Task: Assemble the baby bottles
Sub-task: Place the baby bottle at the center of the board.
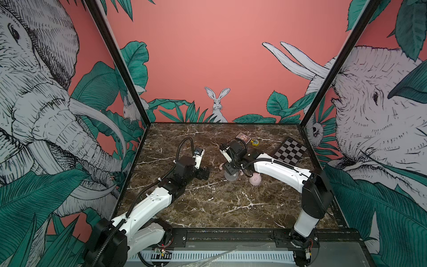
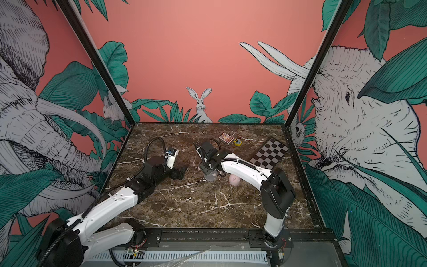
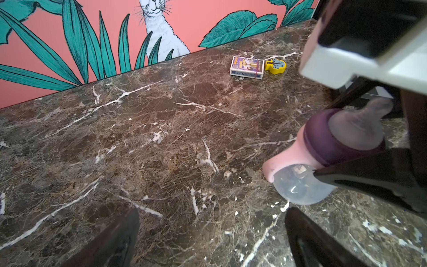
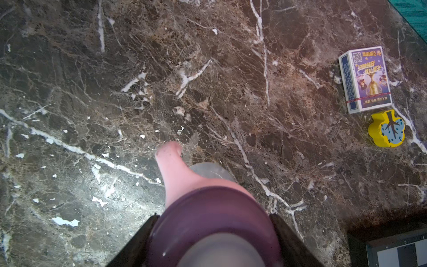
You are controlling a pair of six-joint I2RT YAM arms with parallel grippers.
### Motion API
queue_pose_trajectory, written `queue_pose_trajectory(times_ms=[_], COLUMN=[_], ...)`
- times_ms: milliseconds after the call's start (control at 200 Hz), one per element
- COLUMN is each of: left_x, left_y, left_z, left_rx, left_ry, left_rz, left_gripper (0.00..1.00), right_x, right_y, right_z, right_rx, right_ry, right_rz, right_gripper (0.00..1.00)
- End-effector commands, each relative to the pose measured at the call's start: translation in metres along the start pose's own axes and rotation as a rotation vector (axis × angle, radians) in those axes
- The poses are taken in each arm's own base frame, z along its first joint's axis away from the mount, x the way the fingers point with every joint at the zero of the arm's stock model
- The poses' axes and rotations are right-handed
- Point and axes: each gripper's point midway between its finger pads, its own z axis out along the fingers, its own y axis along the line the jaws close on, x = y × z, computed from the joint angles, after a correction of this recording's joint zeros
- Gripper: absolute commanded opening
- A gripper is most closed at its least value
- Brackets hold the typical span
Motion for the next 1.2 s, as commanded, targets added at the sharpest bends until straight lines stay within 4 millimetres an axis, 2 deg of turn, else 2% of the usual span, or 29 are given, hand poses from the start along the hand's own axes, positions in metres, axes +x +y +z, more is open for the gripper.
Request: queue_pose_trajectory(times_ms=[0,135,300,505,725,740,770,960,1195], left_x=[-0.018,-0.018,-0.017,-0.020,-0.019,-0.019,-0.017,-0.014,-0.018], left_y=[0.001,0.000,-0.001,-0.003,-0.006,-0.006,-0.007,-0.022,-0.046], left_z=[-0.007,-0.007,-0.004,-0.001,0.001,0.002,0.003,0.007,0.003], left_rx=[0.004,0.007,0.016,0.027,0.044,0.044,0.048,0.133,0.276], left_ry=[-0.042,-0.046,-0.039,-0.039,-0.035,-0.033,-0.029,-0.012,-0.039], left_rz=[-0.011,-0.012,-0.010,-0.011,-0.014,-0.015,-0.014,0.044,0.085], left_gripper=[1.00,1.00,1.00,1.00,1.00,1.00,1.00,1.00,1.00], right_x=[-0.010,-0.013,-0.020,-0.023,-0.028,-0.031,-0.031,-0.015,0.029], right_y=[-0.005,-0.003,-0.002,-0.001,-0.004,-0.007,-0.009,-0.027,-0.052], right_z=[-0.019,-0.026,-0.040,-0.048,-0.066,-0.079,-0.086,-0.116,-0.134], right_rx=[0.020,0.004,-0.018,-0.035,-0.036,-0.034,-0.026,0.034,0.095], right_ry=[-0.062,-0.086,-0.116,-0.123,-0.132,-0.156,-0.157,-0.123,-0.030], right_rz=[0.023,0.027,0.024,0.017,0.014,0.019,0.023,0.073,0.210], right_gripper=[0.63,0.68,0.82,0.83,0.84,0.84,0.84,0.84,0.87])
